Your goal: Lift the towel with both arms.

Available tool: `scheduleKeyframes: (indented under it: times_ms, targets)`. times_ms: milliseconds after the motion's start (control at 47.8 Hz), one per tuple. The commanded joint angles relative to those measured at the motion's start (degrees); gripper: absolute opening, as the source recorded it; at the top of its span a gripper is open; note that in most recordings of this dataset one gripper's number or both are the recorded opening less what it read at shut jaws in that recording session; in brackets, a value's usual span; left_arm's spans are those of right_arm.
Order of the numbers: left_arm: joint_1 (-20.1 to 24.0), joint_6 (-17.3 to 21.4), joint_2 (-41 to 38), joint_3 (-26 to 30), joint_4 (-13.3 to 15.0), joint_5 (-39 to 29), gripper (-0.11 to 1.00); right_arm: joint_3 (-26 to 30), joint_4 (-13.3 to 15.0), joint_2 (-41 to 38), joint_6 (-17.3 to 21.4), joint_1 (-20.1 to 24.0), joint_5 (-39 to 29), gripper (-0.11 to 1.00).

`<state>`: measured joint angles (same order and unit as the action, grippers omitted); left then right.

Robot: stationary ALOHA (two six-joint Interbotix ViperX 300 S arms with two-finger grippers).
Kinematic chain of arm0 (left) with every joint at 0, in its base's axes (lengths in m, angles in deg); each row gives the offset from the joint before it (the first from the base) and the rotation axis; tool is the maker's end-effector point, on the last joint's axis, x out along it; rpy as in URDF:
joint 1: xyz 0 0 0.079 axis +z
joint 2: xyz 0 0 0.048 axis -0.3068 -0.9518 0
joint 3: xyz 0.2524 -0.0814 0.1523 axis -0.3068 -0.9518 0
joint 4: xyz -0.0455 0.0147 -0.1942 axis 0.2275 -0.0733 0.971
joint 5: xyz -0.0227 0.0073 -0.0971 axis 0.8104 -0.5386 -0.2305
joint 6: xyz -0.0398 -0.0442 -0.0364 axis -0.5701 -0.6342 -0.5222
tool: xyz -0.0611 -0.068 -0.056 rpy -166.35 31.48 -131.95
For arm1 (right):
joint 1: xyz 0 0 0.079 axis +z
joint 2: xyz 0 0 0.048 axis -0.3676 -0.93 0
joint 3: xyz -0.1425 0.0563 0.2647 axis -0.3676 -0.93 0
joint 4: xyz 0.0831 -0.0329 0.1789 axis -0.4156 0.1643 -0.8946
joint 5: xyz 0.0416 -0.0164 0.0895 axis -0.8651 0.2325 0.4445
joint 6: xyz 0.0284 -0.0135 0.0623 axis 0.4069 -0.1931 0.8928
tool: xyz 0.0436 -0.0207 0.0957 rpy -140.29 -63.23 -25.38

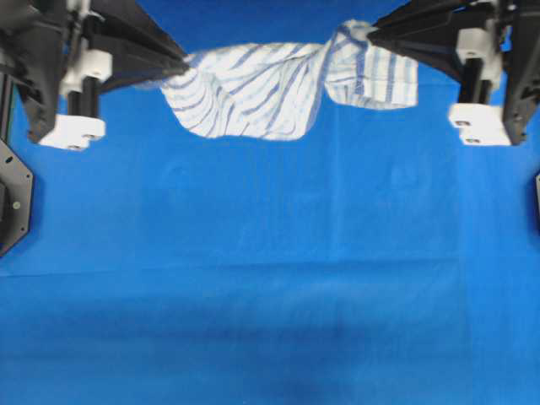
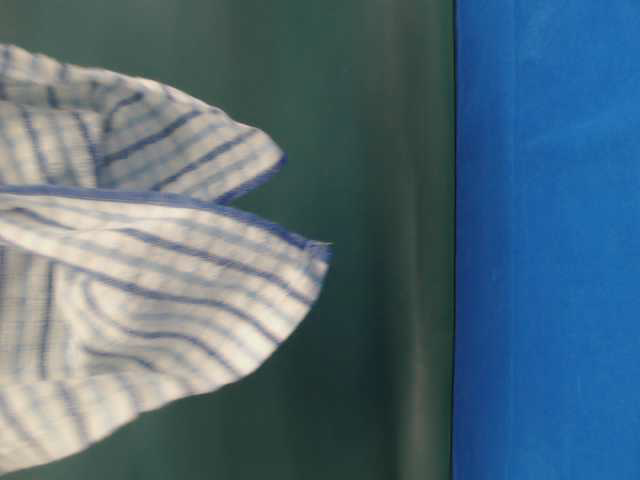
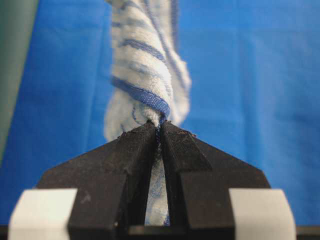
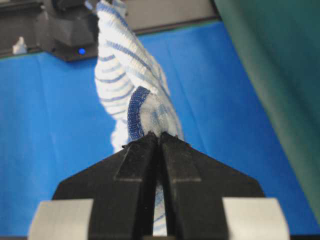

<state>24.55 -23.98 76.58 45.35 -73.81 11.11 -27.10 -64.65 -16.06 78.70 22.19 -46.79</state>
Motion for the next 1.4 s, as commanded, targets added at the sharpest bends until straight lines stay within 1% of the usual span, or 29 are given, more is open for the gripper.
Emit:
scheduleKeyframes:
  times_ms: [0, 439, 481, 502, 523, 544, 628, 670, 711, 753, 774, 816, 942, 1046, 1130, 1235, 1381]
  targets:
    - [0.09, 0.00, 0.70, 2.11, -0.09, 0.00, 0.04, 2.02, 0.18, 0.70, -0.88, 0.44, -0.26, 0.02]
    - [0.18, 0.35, 0.70, 1.14, -0.09, 0.88, 0.06, 1.93, 0.09, 0.26, -3.60, 0.35, 0.35, 0.03]
    - [0.18, 0.35, 0.79, 0.97, -0.09, 1.41, 0.12, 1.85, 0.18, 0.26, -3.60, 0.44, 0.35, 0.05]
    - [0.26, 0.26, 0.79, 0.79, -0.09, 1.76, 0.17, 1.85, 0.18, 0.26, -3.60, 0.44, 0.35, 0.09]
    - [0.18, 0.18, 0.88, 0.62, -0.09, 2.11, 0.22, 1.85, 0.18, 0.18, -3.60, 0.35, 0.35, 0.14]
    - [0.09, 0.18, 1.14, 0.35, -0.09, 2.55, 0.28, 1.85, 0.18, 0.18, -3.60, 0.35, 0.35, 0.22]
    - [0.00, 0.09, 1.67, -0.53, 0.00, 3.69, 0.54, 1.67, 0.18, -0.18, -3.87, 0.35, 0.18, 0.46]
    - [0.00, 0.09, 2.11, -0.97, 0.09, 3.96, 0.66, 1.67, 0.26, -0.35, -3.87, 0.44, 0.09, 0.57]
    - [0.00, 0.09, 2.46, -1.49, 0.09, 4.04, 0.77, 1.58, 0.26, -0.35, -3.78, 0.35, -0.09, 0.65]
    - [-0.09, 0.00, 2.81, -2.11, 0.18, 4.13, 0.85, 1.41, 0.35, -0.35, -3.69, 0.35, -0.09, 0.69]
    - [-0.09, -0.09, 2.90, -2.29, 0.09, 4.13, 0.89, 1.32, 0.26, -0.35, -3.60, 0.35, 0.00, 0.69]
    - [-0.09, -0.09, 3.16, -2.99, 0.18, 4.13, 0.93, 1.23, 0.26, -0.35, -3.34, 0.44, 0.00, 0.66]
    - [-0.62, -0.26, 3.96, -5.36, 0.26, 4.48, 0.93, 0.26, 0.26, -0.35, -2.81, 0.35, 0.00, 0.67]
    - [-1.41, -0.26, 3.78, -8.17, 0.26, 5.54, 0.93, -2.72, -0.09, -0.44, -2.11, 0.44, 0.62, 0.67]
    - [-1.76, -0.26, 3.08, -12.13, 0.26, 8.44, 0.93, -5.98, -0.18, -0.70, -1.05, 0.70, 1.93, 0.67]
    - [-1.85, -0.26, 2.11, -16.88, 0.26, 13.18, 0.93, -11.34, -0.18, -1.32, 0.62, 0.70, 4.39, 0.67]
    - [-2.46, -0.35, 0.00, -23.47, 0.62, 21.62, 0.93, -17.84, -0.18, -2.20, 3.87, 0.70, 9.14, 0.67]
